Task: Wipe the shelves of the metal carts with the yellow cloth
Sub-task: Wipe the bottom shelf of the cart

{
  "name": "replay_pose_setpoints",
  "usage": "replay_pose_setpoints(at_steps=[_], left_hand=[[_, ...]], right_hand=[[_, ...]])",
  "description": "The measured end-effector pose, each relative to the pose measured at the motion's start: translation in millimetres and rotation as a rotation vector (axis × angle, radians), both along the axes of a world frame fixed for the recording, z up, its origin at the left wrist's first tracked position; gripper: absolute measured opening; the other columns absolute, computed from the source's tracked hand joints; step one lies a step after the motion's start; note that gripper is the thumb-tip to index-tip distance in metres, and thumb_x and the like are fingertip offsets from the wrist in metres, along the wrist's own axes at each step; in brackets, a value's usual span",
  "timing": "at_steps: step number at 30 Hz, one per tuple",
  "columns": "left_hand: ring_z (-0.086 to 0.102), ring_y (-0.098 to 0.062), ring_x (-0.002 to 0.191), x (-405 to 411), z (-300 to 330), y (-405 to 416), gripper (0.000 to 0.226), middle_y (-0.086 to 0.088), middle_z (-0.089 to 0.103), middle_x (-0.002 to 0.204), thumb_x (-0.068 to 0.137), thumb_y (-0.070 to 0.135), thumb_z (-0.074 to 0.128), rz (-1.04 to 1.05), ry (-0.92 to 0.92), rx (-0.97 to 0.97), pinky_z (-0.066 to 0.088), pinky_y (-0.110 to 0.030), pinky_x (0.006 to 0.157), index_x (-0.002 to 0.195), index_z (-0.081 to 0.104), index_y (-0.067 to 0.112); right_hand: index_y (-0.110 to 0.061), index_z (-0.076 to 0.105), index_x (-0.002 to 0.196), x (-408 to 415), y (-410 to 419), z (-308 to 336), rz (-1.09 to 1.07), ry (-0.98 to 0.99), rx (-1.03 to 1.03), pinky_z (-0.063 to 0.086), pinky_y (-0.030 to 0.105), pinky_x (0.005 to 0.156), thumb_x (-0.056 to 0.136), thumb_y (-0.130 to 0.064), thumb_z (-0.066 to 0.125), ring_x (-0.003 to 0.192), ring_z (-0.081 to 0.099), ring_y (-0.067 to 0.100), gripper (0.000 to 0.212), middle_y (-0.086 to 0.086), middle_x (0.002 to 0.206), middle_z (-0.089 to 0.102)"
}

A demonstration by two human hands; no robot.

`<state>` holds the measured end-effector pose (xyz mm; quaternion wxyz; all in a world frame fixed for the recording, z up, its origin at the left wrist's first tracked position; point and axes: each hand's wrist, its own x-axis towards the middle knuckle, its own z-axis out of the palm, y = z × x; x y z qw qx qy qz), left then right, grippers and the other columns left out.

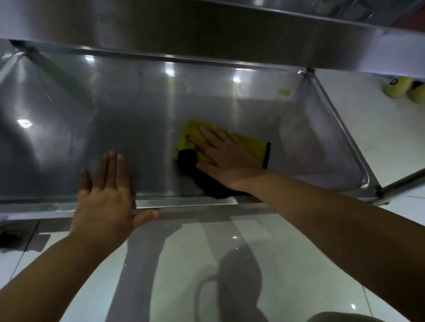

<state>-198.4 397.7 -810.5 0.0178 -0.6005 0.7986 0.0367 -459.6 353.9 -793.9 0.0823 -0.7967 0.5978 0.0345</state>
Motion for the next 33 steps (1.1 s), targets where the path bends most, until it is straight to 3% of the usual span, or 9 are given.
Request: replay_pose_setpoints(at_steps=[4, 8, 11, 13, 15, 19, 21, 27, 33], left_hand=[[0.035, -0.043, 0.132, -1.0, 1.1, 0.5, 0.116, -0.030, 0.036, 0.143, 0.077, 0.083, 0.012, -0.028, 0.026, -0.030, 0.027, -0.062, 0.103, 0.139, 0.033, -0.013], [0.036, -0.042, 0.132, 1.9, 0.2, 2.4, 0.109, -0.029, 0.038, 0.143, 0.079, 0.080, 0.019, -0.083, 0.070, -0.055, 0.014, -0.050, 0.112, 0.140, 0.033, -0.010], [0.039, -0.043, 0.129, 4.7, 1.4, 4.8, 0.105, -0.029, 0.041, 0.140, 0.074, 0.072, 0.037, -0.093, 0.166, -0.066, 0.015, -0.045, 0.113, 0.142, 0.030, -0.008], [0.039, -0.044, 0.129, 3.6, 3.7, 8.1, 0.107, -0.030, 0.040, 0.140, 0.075, 0.069, 0.052, -0.082, 0.208, -0.081, 0.017, -0.045, 0.112, 0.145, 0.023, -0.006], [0.038, -0.045, 0.129, 1.3, 5.1, 11.7, 0.109, -0.029, 0.040, 0.141, 0.075, 0.065, 0.060, -0.071, 0.231, -0.069, 0.020, -0.047, 0.110, 0.146, 0.018, -0.006], [0.040, -0.039, 0.128, -2.2, 10.3, 14.1, 0.112, -0.024, 0.045, 0.138, 0.070, 0.056, 0.068, -0.050, 0.263, -0.043, 0.020, -0.040, 0.110, 0.148, 0.012, -0.003], [0.035, -0.035, 0.133, -2.5, 13.4, 14.6, 0.117, -0.021, 0.040, 0.143, 0.069, 0.050, 0.075, -0.034, 0.312, -0.034, 0.015, -0.034, 0.112, 0.150, 0.006, 0.001], [0.022, -0.033, 0.141, 2.7, 19.0, 14.1, 0.126, -0.018, 0.020, 0.155, 0.060, 0.043, 0.085, 0.009, 0.415, -0.019, 0.012, -0.032, 0.111, 0.149, 0.007, 0.000], [0.029, -0.037, 0.138, 13.4, 17.7, 9.7, 0.120, -0.020, 0.024, 0.153, 0.062, 0.049, 0.081, -0.021, 0.342, -0.035, 0.027, -0.044, 0.111, 0.148, 0.015, -0.002]], right_hand=[[-0.033, 0.008, 0.152, -97.6, 10.0, 2.3, -0.254, 0.040, -0.014, 0.003, 0.037, 0.120, 0.099, -0.049, 0.035, 0.149, -0.001, 0.019, 0.061, -0.002, 0.162, 0.001], [-0.006, 0.027, 0.148, -180.3, 31.7, 6.6, -0.380, 0.070, -0.045, 0.004, 0.038, 0.121, 0.093, -0.060, 0.018, 0.147, 0.013, 0.032, 0.078, 0.017, 0.157, 0.020], [-0.012, 0.025, 0.151, -210.0, 52.9, 13.4, -0.602, 0.100, -0.015, 0.004, 0.041, 0.120, 0.100, -0.044, 0.031, 0.148, 0.006, 0.029, 0.061, 0.011, 0.161, 0.009], [-0.018, 0.014, 0.154, -211.8, 61.1, 8.4, -0.698, 0.160, 0.046, 0.002, 0.040, 0.119, 0.101, -0.051, 0.018, 0.148, -0.001, 0.027, 0.062, 0.008, 0.162, 0.001], [-0.021, 0.006, 0.154, -198.0, 63.5, -0.4, -0.650, 0.238, 0.077, 0.001, 0.044, 0.119, 0.084, -0.069, -0.014, 0.148, -0.005, 0.030, 0.088, 0.011, 0.161, -0.004], [-0.027, -0.019, 0.146, -115.3, 66.7, -1.9, -0.417, 0.125, 0.109, -0.008, 0.038, 0.119, 0.077, -0.065, 0.001, 0.147, -0.017, 0.021, 0.080, -0.005, 0.152, -0.026], [-0.029, -0.024, 0.140, -53.9, 66.7, 6.5, -0.226, 0.086, 0.082, -0.013, 0.032, 0.114, 0.076, -0.063, 0.002, 0.146, -0.020, 0.018, 0.076, -0.007, 0.154, -0.026], [-0.043, 0.000, 0.151, 68.0, 32.9, 8.1, 0.168, 0.002, 0.135, -0.011, 0.041, 0.118, 0.100, -0.048, 0.029, 0.146, -0.021, 0.019, 0.059, -0.003, 0.160, -0.017], [-0.039, 0.011, 0.152, 54.4, 43.6, 3.3, 0.313, -0.002, 0.067, -0.006, 0.039, 0.119, 0.099, -0.049, 0.034, 0.148, -0.012, 0.017, 0.058, -0.003, 0.162, -0.005]])
